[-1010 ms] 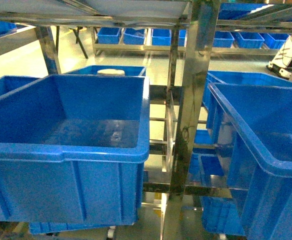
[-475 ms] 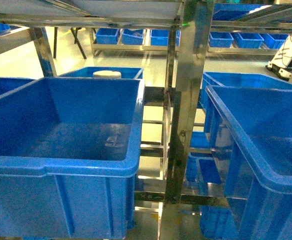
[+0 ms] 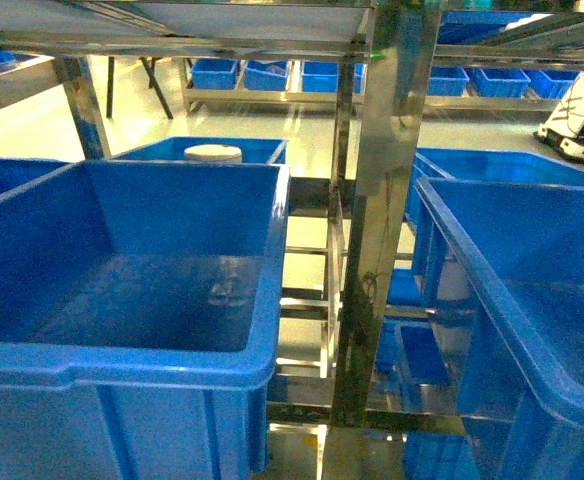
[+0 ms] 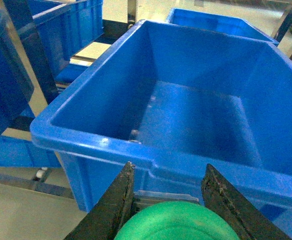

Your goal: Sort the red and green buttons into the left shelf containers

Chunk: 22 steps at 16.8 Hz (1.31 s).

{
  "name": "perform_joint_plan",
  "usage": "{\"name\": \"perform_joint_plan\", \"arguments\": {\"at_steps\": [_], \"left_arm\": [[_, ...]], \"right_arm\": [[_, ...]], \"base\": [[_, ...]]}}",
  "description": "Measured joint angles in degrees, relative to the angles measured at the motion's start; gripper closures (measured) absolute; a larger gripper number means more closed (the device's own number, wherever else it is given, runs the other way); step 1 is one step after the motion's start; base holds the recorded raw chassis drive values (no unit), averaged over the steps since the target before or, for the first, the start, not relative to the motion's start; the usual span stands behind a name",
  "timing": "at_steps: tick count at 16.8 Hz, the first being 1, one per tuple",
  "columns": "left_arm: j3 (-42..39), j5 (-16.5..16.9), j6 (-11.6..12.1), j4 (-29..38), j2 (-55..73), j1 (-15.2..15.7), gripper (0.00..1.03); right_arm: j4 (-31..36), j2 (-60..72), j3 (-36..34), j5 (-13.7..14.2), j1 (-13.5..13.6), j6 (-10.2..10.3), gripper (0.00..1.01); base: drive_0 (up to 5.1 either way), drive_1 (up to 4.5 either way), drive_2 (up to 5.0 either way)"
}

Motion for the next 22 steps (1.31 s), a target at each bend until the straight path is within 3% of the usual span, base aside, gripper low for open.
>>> {"name": "perform_joint_plan", "arguments": {"at_steps": [11,16,20,22], "left_arm": [[0.0,0.0,0.0,0.0,0.2,0.0,0.76],[0.0,0.0,0.0,0.0,0.2,0.0,0.76],[0.0,0.0,0.0,0.0,0.2,0.0,0.76],[0.0,0.0,0.0,0.0,0.2,0.0,0.76]], "right_arm": [[0.6,0.6,0.0,-0.1,0.0,-0.1,0.67],[13.3,18.8,6.4,0.5,1.4,-2.7,0.67],[20.9,38.0,12.7,2.4,-2.0,-2.5,0.67],[21.2,48.8,19.0,3.8,-2.6,-1.9,0.67]], "base": [[0.0,0.45,-0.4],[0.0,0.0,0.0],[0.0,0.0,0.0],[0.0,0.0,0.0]]}}
